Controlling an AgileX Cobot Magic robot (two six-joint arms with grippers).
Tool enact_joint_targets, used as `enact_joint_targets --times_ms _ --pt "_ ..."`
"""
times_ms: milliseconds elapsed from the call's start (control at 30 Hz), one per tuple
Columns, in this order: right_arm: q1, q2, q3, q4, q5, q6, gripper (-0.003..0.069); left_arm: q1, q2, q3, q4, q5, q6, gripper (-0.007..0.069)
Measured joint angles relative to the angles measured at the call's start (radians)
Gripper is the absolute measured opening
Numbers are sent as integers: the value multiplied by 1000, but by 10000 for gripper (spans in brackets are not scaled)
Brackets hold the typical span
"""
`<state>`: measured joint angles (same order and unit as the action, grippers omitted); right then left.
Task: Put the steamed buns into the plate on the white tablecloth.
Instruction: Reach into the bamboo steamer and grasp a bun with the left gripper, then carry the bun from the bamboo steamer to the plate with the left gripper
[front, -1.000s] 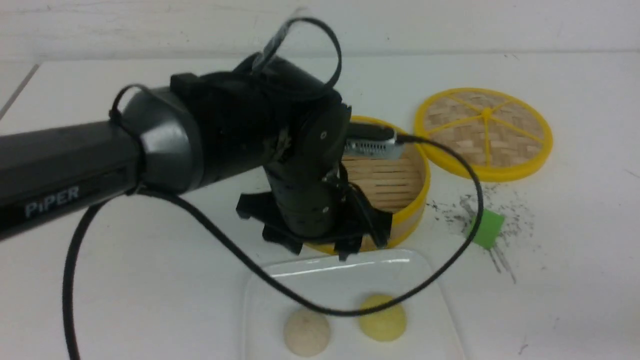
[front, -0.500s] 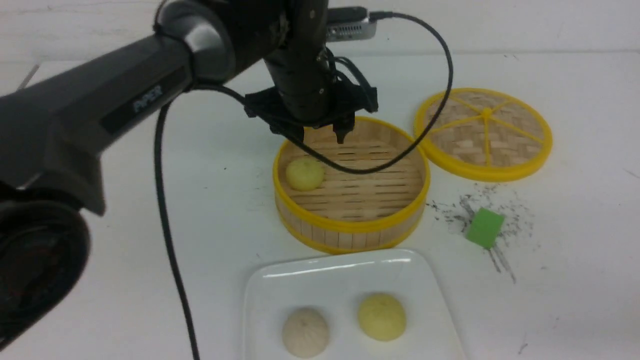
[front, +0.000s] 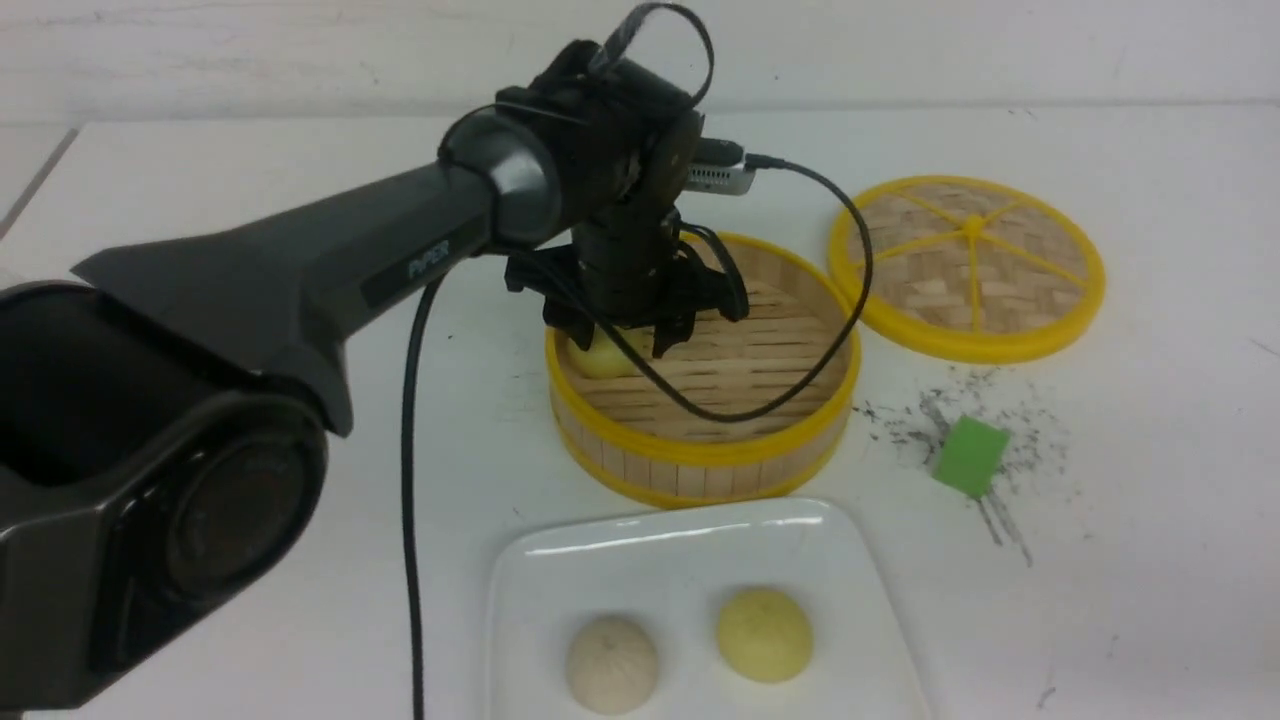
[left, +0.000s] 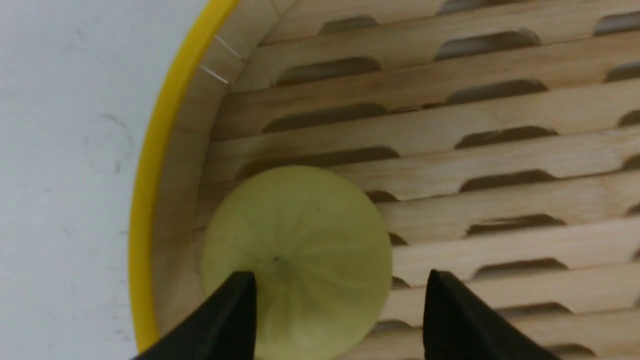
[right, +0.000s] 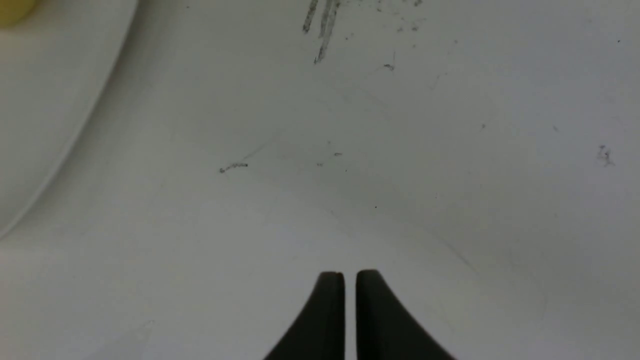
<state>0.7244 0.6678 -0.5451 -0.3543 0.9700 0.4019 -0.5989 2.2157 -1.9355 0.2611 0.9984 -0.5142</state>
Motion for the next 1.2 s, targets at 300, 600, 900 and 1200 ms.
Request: enact_joint_targets --times_ms 300,600,900,1200 --pt "0 0 0 0 0 0 74 0 22 -3 15 16 0 169" --pt "0 0 0 1 0 0 85 -15 -43 -124 -65 179 45 22" --pt "0 0 0 2 0 0 97 -86 -288 -233 -104 238 179 22" --pt "0 0 0 2 0 0 108 -226 -510 168 -311 239 224 22"
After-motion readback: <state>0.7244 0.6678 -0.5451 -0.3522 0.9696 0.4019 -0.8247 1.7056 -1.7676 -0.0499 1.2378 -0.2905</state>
